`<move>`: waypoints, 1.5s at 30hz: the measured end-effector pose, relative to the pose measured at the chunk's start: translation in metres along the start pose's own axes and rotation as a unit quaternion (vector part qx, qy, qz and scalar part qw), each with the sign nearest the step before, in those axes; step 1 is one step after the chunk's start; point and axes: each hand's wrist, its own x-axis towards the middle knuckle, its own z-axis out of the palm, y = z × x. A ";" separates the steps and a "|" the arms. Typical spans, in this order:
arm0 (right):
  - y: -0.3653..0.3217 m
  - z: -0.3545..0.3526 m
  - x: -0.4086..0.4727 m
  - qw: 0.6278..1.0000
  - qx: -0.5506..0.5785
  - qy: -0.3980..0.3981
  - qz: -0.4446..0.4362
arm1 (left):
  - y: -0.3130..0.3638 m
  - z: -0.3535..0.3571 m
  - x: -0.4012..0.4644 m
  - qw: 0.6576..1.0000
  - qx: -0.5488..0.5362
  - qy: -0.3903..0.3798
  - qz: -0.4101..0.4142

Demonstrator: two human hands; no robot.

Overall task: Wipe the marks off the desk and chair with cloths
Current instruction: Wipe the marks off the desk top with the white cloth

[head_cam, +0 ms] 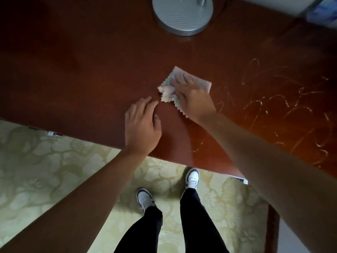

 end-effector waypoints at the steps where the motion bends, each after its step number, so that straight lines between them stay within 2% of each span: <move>1: 0.012 -0.005 0.009 1.000 -0.005 0.001 0.001 | 0.005 0.004 0.005 1.000 0.007 -0.010 0.010; 6: 0.078 -0.027 0.039 0.999 0.010 0.033 0.019 | 0.041 0.034 0.042 0.999 0.028 -0.021 0.011; 11: 0.187 -0.073 0.045 0.987 0.014 0.060 0.147 | 0.088 0.070 0.082 0.999 0.021 -0.016 0.018; 15: 0.252 -0.102 0.044 0.982 0.007 0.086 0.166 | 0.107 0.086 0.102 0.999 0.036 0.008 0.014; 17: 0.249 -0.096 0.041 0.982 0.024 0.085 0.168 | 0.110 0.091 0.107 0.999 0.044 0.018 0.021; 19: 0.214 -0.075 0.016 0.987 0.039 0.059 0.145 | 0.108 0.089 0.104 0.998 0.048 0.023 0.026; 22: 0.146 -0.041 -0.054 0.998 0.042 0.044 0.007 | 0.110 0.087 0.106 0.998 0.049 0.028 0.029; 25: 0.138 -0.037 -0.077 0.995 0.034 0.027 -0.085 | 0.112 0.088 0.106 0.999 0.044 0.018 0.021; 26: 0.150 -0.041 -0.064 0.996 0.024 0.019 -0.085 | 0.113 0.087 0.106 0.999 0.042 0.017 0.019; 28: 0.176 -0.054 -0.022 1.000 0.001 -0.001 -0.011 | 0.115 0.087 0.107 0.999 0.033 0.017 0.020; 31: 0.206 -0.071 0.047 0.998 0.021 0.040 0.053 | 0.115 0.084 0.107 1.000 0.012 0.011 0.014; 33: 0.205 -0.073 0.063 0.996 0.028 0.067 0.059 | 0.113 0.080 0.108 1.000 -0.018 -0.019 0.010; 36: 0.164 -0.048 0.028 0.997 0.021 0.068 0.020 | 0.100 0.069 0.101 0.998 -0.051 -0.034 0.003; 40: 0.081 -0.005 -0.095 0.993 0.037 0.005 -0.113 | 0.085 0.048 0.054 0.999 -0.030 -0.010 0.021; 42: 0.070 -0.002 -0.123 0.985 0.038 -0.010 -0.168 | 0.072 0.040 0.028 0.999 -0.007 -0.011 0.038; 43: 0.077 -0.008 -0.119 0.984 0.025 -0.016 -0.176 | 0.065 0.038 0.018 0.999 0.001 -0.012 0.041; 45: 0.101 -0.020 -0.082 0.993 -0.008 0.024 -0.113 | 0.055 0.033 0.004 0.999 0.011 -0.009 0.036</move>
